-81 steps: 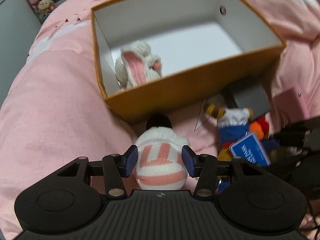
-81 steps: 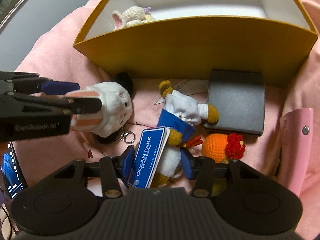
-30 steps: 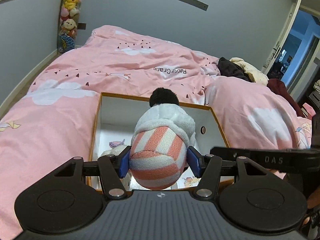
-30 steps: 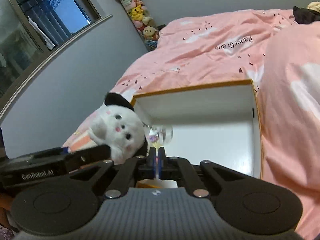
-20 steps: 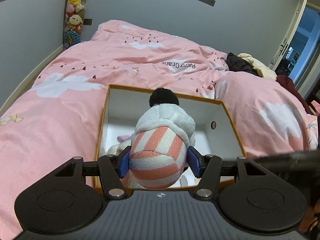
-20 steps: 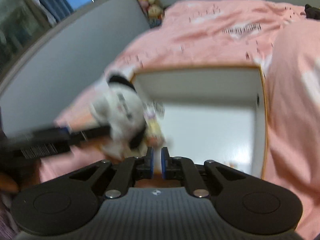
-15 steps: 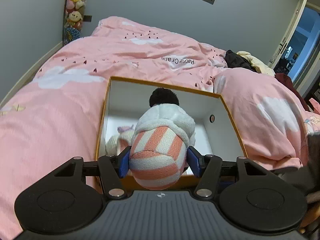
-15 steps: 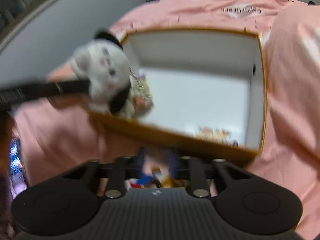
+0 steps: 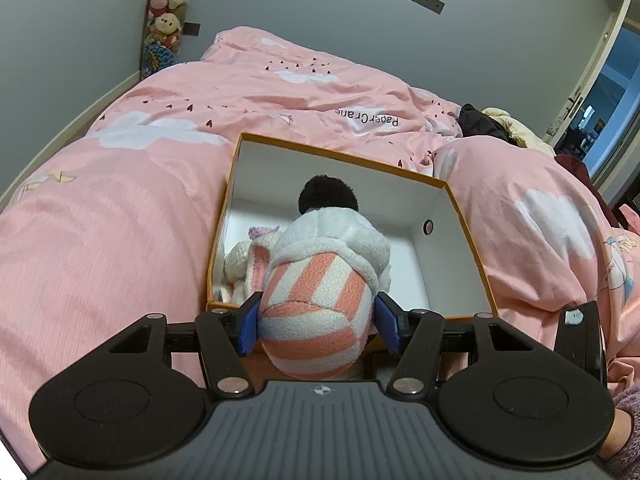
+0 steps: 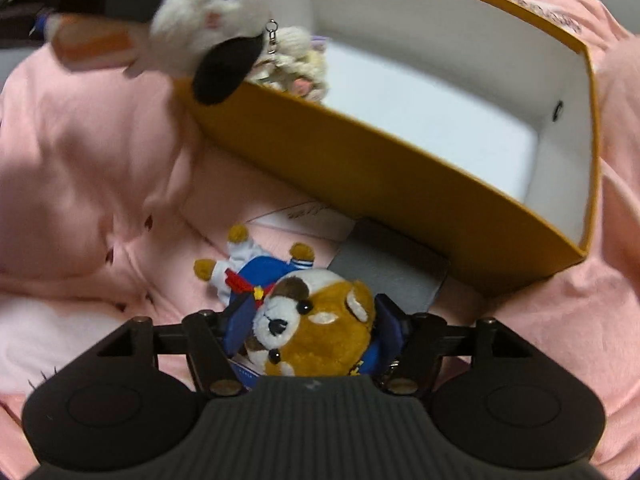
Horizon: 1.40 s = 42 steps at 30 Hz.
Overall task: Organize objects
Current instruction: 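Carry both plushes over the box and lower them inside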
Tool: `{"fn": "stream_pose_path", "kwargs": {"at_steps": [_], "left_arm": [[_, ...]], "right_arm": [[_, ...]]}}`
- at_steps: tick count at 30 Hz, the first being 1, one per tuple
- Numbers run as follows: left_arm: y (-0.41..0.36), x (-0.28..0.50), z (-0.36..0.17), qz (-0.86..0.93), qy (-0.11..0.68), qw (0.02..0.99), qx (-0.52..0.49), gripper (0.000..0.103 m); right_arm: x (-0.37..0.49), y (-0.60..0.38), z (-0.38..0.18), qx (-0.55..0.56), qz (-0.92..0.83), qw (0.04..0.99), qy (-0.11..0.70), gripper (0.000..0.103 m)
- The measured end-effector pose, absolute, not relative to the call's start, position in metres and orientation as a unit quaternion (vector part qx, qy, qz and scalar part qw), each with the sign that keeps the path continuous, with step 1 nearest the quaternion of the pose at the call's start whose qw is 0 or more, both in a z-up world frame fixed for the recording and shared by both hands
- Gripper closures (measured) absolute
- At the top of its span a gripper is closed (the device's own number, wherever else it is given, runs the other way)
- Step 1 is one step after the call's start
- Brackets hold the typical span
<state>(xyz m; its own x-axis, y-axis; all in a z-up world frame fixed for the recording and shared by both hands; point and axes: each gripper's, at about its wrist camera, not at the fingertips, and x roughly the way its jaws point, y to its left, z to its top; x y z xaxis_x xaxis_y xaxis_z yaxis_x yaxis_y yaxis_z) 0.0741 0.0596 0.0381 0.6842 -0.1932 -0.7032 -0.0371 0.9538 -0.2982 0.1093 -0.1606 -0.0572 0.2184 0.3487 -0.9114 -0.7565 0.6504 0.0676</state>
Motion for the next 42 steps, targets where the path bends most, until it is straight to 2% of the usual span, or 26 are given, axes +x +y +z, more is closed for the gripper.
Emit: {"fn": "stream_pose_path", "kwargs": {"at_steps": [3, 7, 12, 16, 25, 32, 42], "left_arm": [[0.060, 0.072, 0.036, -0.041, 0.397, 0.905, -0.148, 0.036], [0.055, 0.068, 0.038, -0.041, 0.394, 0.907, -0.144, 0.036], [0.048, 0.060, 0.039, -0.045, 0.382, 0.912, -0.141, 0.036], [0.047, 0.058, 0.038, -0.046, 0.377, 0.913, -0.146, 0.036], [0.050, 0.066, 0.047, -0.031, 0.355, 0.921, -0.158, 0.036], [0.042, 0.084, 0.044, -0.030, 0.353, 0.925, -0.135, 0.036], [0.041, 0.124, 0.011, -0.013, 0.390, 0.910, -0.139, 0.036]], "right_arm": [[0.108, -0.156, -0.062, -0.230, 0.363, 0.751, 0.501, 0.033], [0.102, -0.153, -0.059, -0.240, 0.356, 0.760, 0.487, 0.040], [0.093, -0.162, -0.039, -0.226, 0.348, 0.776, 0.475, 0.043], [0.092, -0.184, -0.004, -0.176, 0.350, 0.798, 0.458, 0.043], [0.121, -0.239, 0.070, 0.013, 0.317, 0.859, 0.402, 0.043], [0.172, -0.230, 0.061, 0.131, 0.269, 0.855, 0.424, 0.043], [0.214, -0.210, -0.001, 0.258, 0.229, 0.802, 0.487, 0.042]]}}
